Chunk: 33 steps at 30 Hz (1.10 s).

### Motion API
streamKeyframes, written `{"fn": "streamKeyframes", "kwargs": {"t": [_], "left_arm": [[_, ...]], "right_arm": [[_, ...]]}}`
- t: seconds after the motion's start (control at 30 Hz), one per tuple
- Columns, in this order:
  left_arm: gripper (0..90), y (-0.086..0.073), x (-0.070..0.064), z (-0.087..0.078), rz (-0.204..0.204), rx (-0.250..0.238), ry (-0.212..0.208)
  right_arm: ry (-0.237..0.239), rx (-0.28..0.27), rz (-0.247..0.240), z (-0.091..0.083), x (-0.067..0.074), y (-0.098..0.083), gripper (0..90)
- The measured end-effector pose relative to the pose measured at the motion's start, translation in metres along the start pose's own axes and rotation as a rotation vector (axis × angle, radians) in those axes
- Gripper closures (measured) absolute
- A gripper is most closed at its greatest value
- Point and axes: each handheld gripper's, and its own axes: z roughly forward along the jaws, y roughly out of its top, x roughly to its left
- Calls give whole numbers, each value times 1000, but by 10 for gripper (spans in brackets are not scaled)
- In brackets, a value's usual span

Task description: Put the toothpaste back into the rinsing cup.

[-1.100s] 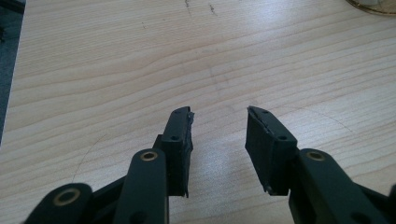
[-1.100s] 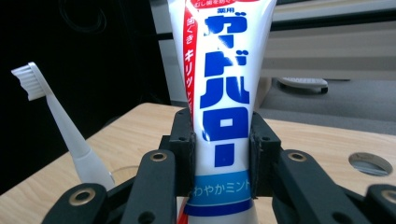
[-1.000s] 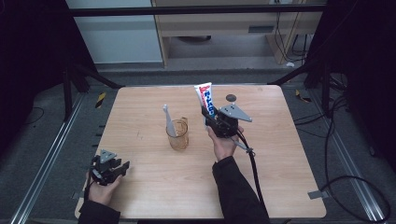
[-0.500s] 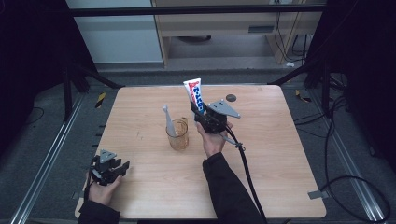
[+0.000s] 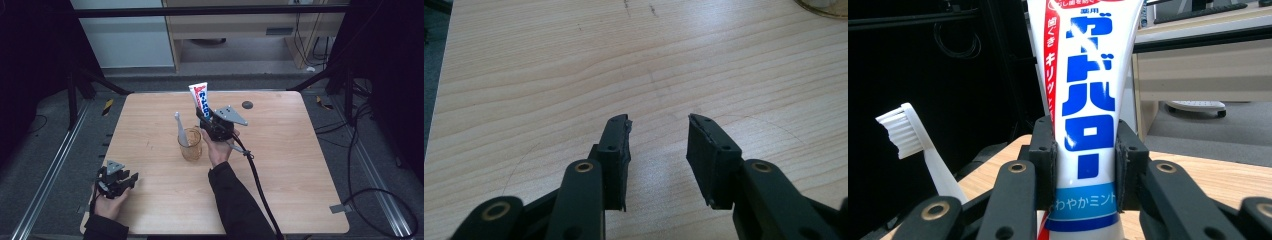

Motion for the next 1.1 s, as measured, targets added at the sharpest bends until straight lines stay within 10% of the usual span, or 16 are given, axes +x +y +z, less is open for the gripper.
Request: {"fn": "streamKeyframes", "kwargs": {"t": [1.1], "left_arm": [[602, 0, 1, -1, -2, -2, 1]], "right_arm": [[27, 51, 24, 28, 18, -33, 678]]}}
